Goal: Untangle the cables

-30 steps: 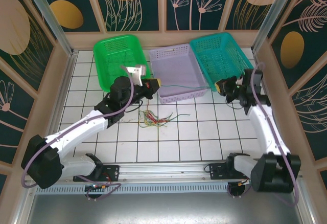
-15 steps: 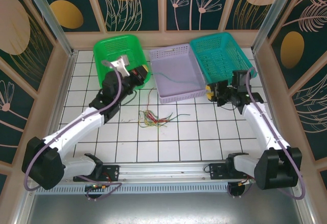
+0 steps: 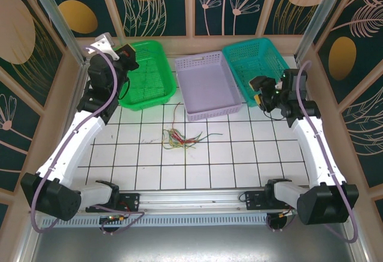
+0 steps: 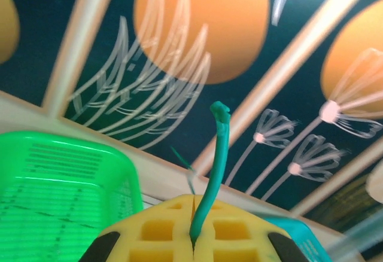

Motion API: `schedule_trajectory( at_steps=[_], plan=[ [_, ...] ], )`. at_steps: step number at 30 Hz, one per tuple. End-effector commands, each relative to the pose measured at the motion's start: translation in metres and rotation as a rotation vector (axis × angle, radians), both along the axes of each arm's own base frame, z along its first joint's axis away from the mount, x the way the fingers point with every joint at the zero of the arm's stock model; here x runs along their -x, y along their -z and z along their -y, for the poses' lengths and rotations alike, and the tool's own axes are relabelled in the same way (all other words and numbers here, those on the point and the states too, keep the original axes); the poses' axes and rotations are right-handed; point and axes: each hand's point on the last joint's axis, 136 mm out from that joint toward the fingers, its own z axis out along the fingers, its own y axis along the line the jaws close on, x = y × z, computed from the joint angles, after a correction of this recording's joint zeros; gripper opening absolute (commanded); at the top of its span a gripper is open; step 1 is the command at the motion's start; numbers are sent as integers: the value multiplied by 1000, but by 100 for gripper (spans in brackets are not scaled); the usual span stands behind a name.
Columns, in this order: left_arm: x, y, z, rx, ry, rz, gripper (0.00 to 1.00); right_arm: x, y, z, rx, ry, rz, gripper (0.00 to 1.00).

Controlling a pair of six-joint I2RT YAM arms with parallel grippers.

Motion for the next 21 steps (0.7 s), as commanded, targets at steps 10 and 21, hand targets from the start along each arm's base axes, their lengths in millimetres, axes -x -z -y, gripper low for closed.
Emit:
schedule_trajectory(
  at_steps=[10, 21],
  plan=[
    [-46, 93, -61, 229, -204, -75, 0, 0, 4, -19, 8, -93, 33, 60],
    [-88, 142, -55, 336, -132, -83, 0, 2, 11, -20, 7, -97, 13, 60]
  ],
)
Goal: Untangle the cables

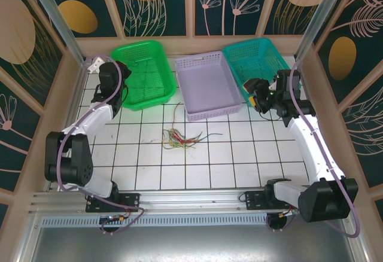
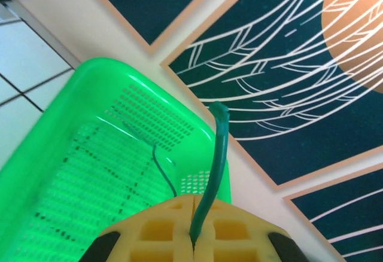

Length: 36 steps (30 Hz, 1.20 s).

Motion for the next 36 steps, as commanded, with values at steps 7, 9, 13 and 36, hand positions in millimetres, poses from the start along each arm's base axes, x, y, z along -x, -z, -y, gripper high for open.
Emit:
schedule_trajectory(
  at_steps=[7, 9, 13, 36],
  plan=[
    [-40, 13, 23, 78, 103, 52, 0, -1, 6, -5, 2, -31, 7, 59],
    [-42, 39, 28, 100, 127, 2, 0, -1, 7, -6, -1, -34, 8, 59],
    [-36, 68, 38, 153, 167, -99, 42, -3, 8, -7, -3, -39, 4, 59],
    [82, 14, 86, 165, 322, -422, 64, 17, 46, -70, 355, -330, 57, 58]
  ],
)
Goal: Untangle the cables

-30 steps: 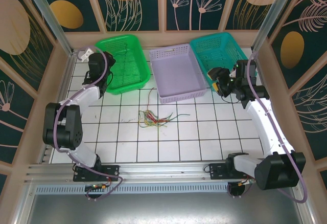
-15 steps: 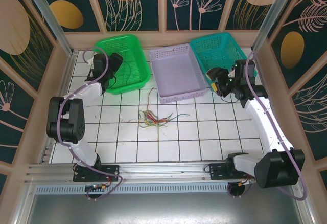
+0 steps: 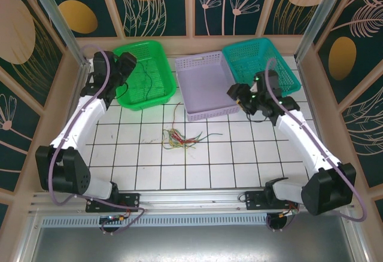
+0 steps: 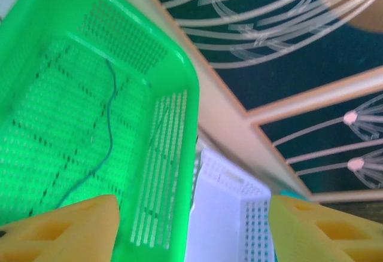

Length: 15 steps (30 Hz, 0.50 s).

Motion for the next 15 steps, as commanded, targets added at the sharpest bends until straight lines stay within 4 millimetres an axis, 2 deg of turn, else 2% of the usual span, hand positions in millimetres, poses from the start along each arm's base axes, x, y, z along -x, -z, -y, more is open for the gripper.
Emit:
schedule_trajectory(
  at_steps=[1, 5, 8, 11, 13, 15],
  plan=[
    [56, 55, 48, 58, 128, -227, 63, 15, 31, -20, 158, -133, -9, 56],
    [121, 116, 98, 162, 226, -380, 60, 48, 70, -64, 191, -300, -40, 51],
    [157, 147, 130, 195, 331, -439, 60, 70, 99, -91, 229, -413, -80, 48],
    [180, 176, 141, 158, 388, -510, 62, 84, 130, -100, 266, -428, -194, 41],
    [186, 188, 140, 121, 402, -533, 59, 87, 138, -104, 245, -414, -229, 40],
    [185, 193, 137, 83, 409, -518, 54, 86, 136, -108, 205, -398, -235, 40]
  ],
)
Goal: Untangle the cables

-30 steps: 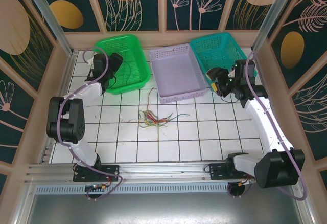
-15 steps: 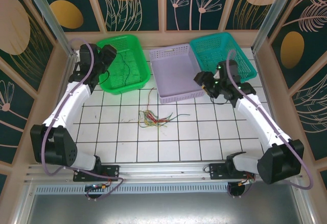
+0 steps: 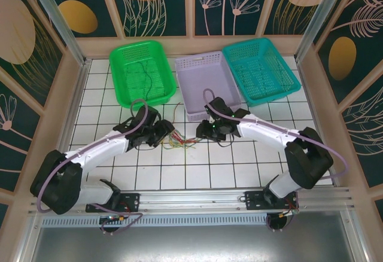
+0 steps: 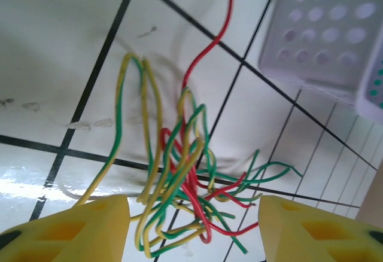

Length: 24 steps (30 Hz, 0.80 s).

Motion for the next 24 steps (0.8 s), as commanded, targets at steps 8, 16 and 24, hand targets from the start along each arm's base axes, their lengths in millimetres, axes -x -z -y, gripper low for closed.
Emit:
schedule_trajectory(
  at_steps=[8, 16, 24],
  plan=[
    [4, 25, 0, -26, 71, 38, 34, -4, -1, -13, -91, 87, -49, 41],
    [-8, 21, 10, -26, 122, 99, 30, -5, 0, -15, -99, 89, -54, 41],
    [-11, 32, 9, -81, 168, 119, 12, -7, 2, -17, -96, 82, -54, 40]
  ],
)
